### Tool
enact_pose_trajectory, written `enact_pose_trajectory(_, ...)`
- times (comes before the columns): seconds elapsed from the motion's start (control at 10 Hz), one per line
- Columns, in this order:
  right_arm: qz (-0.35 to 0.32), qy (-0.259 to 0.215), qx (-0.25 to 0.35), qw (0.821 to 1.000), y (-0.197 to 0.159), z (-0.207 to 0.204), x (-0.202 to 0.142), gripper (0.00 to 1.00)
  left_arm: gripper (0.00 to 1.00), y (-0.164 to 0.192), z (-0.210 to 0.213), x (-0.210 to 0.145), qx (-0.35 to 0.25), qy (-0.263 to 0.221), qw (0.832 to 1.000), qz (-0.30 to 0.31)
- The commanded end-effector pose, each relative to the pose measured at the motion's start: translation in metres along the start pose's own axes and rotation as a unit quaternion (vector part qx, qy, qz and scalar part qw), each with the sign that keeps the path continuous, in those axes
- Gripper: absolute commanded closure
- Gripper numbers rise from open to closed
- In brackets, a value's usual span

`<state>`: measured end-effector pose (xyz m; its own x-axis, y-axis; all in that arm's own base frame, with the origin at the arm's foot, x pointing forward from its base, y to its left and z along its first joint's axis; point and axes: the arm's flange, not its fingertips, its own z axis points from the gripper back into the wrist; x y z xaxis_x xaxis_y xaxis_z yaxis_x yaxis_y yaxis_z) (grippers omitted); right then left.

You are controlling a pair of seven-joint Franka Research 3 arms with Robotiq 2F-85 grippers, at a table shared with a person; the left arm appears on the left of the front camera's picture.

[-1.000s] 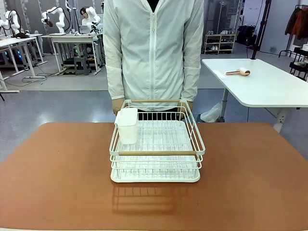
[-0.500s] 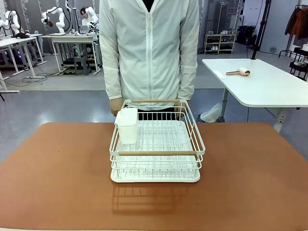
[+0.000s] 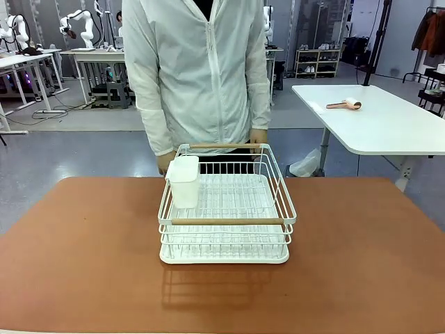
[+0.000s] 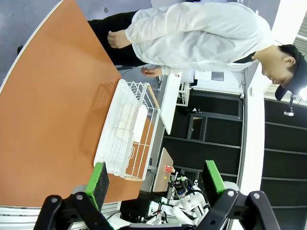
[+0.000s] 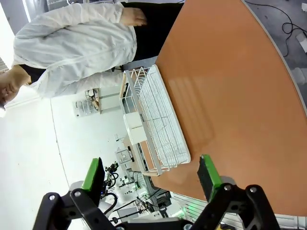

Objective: Clean the table.
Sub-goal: Pick up the Lint Roller when the human hands it over.

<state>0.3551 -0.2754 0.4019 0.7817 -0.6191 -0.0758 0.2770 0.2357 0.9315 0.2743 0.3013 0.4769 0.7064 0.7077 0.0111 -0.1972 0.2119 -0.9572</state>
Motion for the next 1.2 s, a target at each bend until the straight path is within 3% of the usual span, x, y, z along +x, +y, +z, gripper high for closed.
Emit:
enact_pose_trajectory(0.0, -0.009, 0.001, 0.005, 1.0, 0.0046, 0.001, -0.0031, 0.0, 0.0, -0.0021, 0.0034, -0.0007, -0.011, 0.001, 1.0, -0.008)
enact_pose_trajectory(1.1, -0.009, 0.001, 0.005, 1.0, 0.0046, 0.001, -0.0031, 0.0, 0.0, -0.0021, 0.0034, -0.0007, -0.011, 0.001, 1.0, -0.008)
